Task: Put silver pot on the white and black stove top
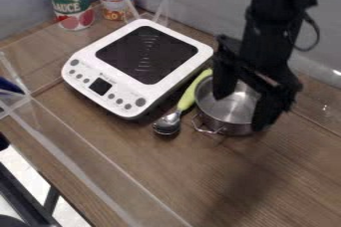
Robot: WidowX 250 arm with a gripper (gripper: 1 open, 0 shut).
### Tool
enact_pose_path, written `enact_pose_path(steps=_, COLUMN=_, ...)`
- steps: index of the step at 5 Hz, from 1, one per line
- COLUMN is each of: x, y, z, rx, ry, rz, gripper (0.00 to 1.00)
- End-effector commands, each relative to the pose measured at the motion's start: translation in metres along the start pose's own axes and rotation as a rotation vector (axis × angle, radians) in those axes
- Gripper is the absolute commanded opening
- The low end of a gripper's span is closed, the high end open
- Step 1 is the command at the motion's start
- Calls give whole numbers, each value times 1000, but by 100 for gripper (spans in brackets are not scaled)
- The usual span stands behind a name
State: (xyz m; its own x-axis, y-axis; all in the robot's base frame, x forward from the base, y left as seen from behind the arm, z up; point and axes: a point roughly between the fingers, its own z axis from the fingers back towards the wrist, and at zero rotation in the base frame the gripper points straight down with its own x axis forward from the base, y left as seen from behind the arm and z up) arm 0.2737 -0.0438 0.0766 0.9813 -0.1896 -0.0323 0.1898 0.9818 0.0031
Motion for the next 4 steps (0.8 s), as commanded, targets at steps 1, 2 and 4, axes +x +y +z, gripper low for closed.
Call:
enact_pose_path(steps=1, x=7, y=-3, z=-6, rx=21, ry=-45, rz=33, gripper=100)
enact_pose_path(steps=2, x=23, y=-1, z=-16, rx=37, ry=-63, rz=85, gripper=100)
enact_pose_path(steps=4, x=46, y=7, z=-25, rx=51, ry=-108, rz=129, gripper=100)
